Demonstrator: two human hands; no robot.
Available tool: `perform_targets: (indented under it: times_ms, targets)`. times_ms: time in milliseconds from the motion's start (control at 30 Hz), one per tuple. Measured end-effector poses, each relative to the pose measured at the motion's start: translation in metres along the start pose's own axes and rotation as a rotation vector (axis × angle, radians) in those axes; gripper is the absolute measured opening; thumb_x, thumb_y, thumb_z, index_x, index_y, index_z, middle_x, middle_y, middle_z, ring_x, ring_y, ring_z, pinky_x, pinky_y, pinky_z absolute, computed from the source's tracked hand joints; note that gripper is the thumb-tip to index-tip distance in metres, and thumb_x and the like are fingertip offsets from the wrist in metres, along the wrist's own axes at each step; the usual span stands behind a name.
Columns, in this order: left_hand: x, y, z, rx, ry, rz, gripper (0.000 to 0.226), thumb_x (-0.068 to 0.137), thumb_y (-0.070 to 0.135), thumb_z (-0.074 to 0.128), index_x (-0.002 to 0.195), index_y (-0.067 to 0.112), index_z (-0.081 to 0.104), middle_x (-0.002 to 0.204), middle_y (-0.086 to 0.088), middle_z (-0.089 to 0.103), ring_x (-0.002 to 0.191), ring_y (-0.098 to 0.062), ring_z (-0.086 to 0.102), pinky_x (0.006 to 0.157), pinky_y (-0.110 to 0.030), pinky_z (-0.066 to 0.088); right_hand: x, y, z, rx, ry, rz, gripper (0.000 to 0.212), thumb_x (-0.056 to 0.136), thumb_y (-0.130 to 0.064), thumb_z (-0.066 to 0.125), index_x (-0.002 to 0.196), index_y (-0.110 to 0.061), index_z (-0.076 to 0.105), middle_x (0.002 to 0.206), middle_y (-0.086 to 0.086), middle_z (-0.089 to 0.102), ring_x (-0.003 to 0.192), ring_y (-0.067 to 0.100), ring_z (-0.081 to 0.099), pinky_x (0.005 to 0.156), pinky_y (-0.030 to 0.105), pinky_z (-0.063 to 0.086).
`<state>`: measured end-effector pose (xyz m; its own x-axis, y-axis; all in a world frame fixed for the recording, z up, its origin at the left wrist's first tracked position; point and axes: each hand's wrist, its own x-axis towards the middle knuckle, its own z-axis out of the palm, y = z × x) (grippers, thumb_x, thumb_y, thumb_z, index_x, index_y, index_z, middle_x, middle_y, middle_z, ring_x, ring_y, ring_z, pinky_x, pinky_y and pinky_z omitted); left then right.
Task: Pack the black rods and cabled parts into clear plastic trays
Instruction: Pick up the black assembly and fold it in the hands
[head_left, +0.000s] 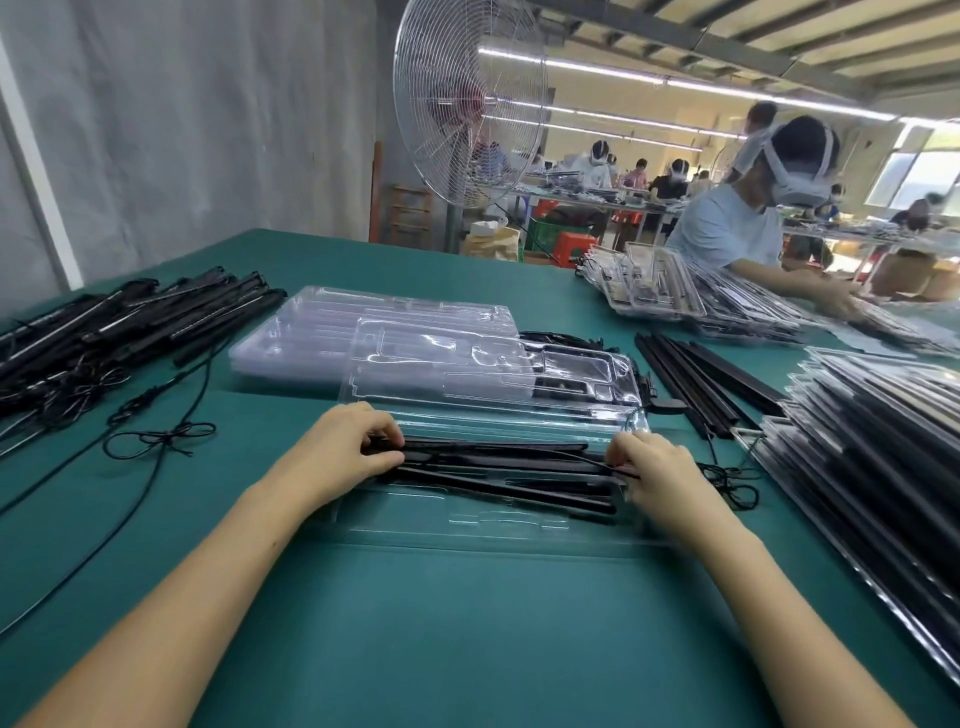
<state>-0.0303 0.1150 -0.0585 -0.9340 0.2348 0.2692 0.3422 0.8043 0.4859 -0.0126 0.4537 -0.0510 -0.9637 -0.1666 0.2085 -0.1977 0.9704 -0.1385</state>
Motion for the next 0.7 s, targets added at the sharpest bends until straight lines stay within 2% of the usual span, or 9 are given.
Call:
perform_targets:
  times_ms: [100,167,233,467,533,600,700]
  targets:
    - [0.000,-0.002,0.001,0.008,0.001,0.013,0.010,0.084,0.028,0.069,0.085,0.034,0.061,0.093,0.011,0.057,0.090,-0.007,0.046,0.076,-0.021,0.034,0.002,0.003,-0.001,0.181,0.003,0.037,0.024,0.084,0.001,0.061,0.084,-0.023,0.056,0.087,-0.011,0.055,0.083,0.010,0.051,0.073,0.022,0.037]
    - [0.000,-0.004,0.002,0.007,-0.004,0.023,0.009,0.085,0.029,0.068,0.087,0.034,0.062,0.095,0.012,0.058,0.097,-0.010,0.045,0.083,-0.025,0.037,0.002,0.006,-0.002,0.223,0.016,0.052,0.026,0.083,-0.003,0.066,0.077,-0.027,0.056,0.078,-0.018,0.054,0.072,-0.001,0.047,0.062,0.012,0.034]
    - [0.000,-0.005,0.004,-0.006,-0.014,0.036,0.008,0.086,0.030,0.067,0.087,0.035,0.062,0.094,0.014,0.059,0.100,-0.011,0.045,0.089,-0.028,0.040,0.001,0.006,-0.001,0.260,0.029,0.071,0.029,0.082,-0.002,0.066,0.075,-0.028,0.056,0.077,-0.022,0.053,0.068,-0.006,0.044,0.058,0.006,0.030]
    - [0.000,-0.008,0.007,0.077,-0.004,0.053,0.005,0.089,0.038,0.060,0.091,0.040,0.057,0.097,0.019,0.059,0.098,-0.008,0.040,0.091,-0.032,0.040,0.003,0.007,0.003,0.292,0.074,0.117,0.031,0.081,-0.003,0.068,0.069,-0.030,0.057,0.071,-0.020,0.055,0.073,0.009,0.051,0.056,0.011,0.033]
    - [-0.001,-0.007,0.008,0.093,0.006,0.045,0.003,0.091,0.038,0.056,0.094,0.038,0.056,0.099,0.019,0.059,0.100,-0.010,0.041,0.092,-0.033,0.038,0.004,0.009,0.003,0.298,0.064,0.117,0.032,0.081,-0.004,0.067,0.068,-0.031,0.057,0.072,-0.016,0.058,0.073,0.008,0.051,0.056,0.012,0.033]
    - [-0.001,-0.003,0.012,0.156,0.020,0.027,0.013,0.095,0.037,0.049,0.106,0.035,0.055,0.107,0.017,0.058,0.102,-0.012,0.039,0.093,-0.035,0.035,0.005,0.010,0.003,0.239,0.042,0.087,0.029,0.082,-0.005,0.066,0.070,-0.030,0.057,0.074,-0.018,0.056,0.072,0.003,0.047,0.057,0.014,0.033]
    - [0.000,0.004,0.019,0.262,0.019,0.003,0.028,0.100,0.033,0.038,0.126,0.037,0.045,0.118,0.015,0.052,0.112,-0.014,0.036,0.095,-0.038,0.030,0.008,0.009,0.003,0.141,0.027,0.040,0.026,0.084,-0.004,0.064,0.075,-0.028,0.060,0.073,-0.023,0.050,0.077,0.008,0.046,0.065,0.022,0.036]
